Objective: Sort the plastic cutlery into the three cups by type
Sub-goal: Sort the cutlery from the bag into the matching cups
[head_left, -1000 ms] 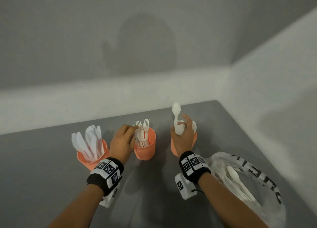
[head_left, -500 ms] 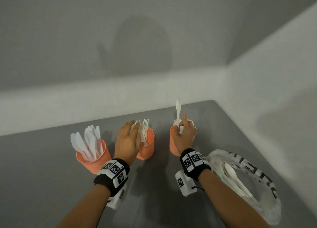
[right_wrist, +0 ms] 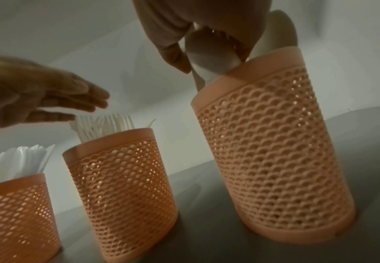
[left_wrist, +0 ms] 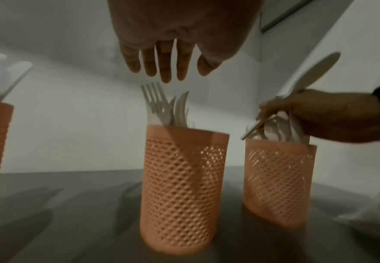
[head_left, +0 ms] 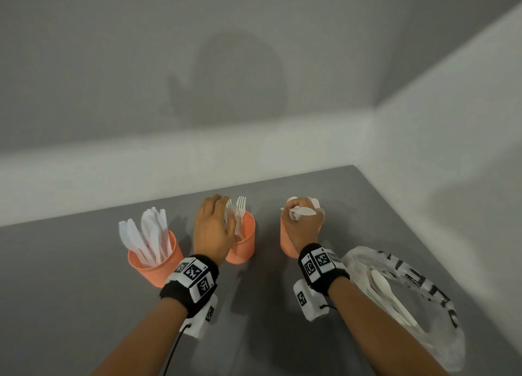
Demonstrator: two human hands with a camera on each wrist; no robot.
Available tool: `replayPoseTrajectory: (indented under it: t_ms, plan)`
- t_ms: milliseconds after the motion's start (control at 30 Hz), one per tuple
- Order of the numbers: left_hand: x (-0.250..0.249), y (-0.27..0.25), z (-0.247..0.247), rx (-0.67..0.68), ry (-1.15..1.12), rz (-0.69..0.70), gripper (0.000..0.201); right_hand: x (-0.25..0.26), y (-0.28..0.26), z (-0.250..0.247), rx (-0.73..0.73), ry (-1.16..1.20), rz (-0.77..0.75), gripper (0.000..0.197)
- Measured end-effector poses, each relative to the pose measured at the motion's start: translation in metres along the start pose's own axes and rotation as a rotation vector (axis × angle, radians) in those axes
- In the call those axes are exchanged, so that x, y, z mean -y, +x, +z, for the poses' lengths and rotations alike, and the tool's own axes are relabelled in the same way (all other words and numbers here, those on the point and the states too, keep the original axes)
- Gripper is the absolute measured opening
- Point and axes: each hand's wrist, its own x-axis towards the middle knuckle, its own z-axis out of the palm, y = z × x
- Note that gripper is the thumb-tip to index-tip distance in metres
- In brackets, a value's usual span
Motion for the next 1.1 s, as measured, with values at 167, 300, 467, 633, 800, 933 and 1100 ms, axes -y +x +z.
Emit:
replayPoseTrajectory:
  t_ms: [167, 300, 467, 633, 800, 933, 1100]
  plan:
    - [0.001, -0.005, 0.008, 0.184, 0.071, -0.004, 0.076, 0.009, 0.005, -0.006, 0.075, -0.115, 0.014, 0.019]
    - [0.001, 0.0, 0.008, 0.19, 0.082, -0.066, 0.063, 0.017, 0.015, -0.011, 0.205, -0.235, 0.054, 0.023]
    - [-0.001, -0.002, 0.009, 0.199, 0.073, -0.063, 0.078, 0.017, 0.023, -0.013, 0.25, -0.159, 0.093, 0.027]
    - [0.005, -0.001, 0.009, 0.179, 0.071, -0.066, 0.081, 0.02, 0.033, -0.018, 0.224, -0.069, 0.071, 0.032]
    - [0.007, -0.001, 0.012, 0.256, 0.168, -0.052, 0.086, 0.018, 0.038, -0.015, 0.357, -0.242, 0.069, 0.031]
    - [0.005, -0.001, 0.016, 0.261, 0.185, -0.099, 0.079, 0.02, 0.028, -0.016, 0.25, -0.164, -0.031, 0.043]
    - [0.003, 0.002, 0.021, 0.269, 0.209, -0.083, 0.082, 0.006, 0.015, -0.014, 0.393, -0.67, -0.308, 0.049]
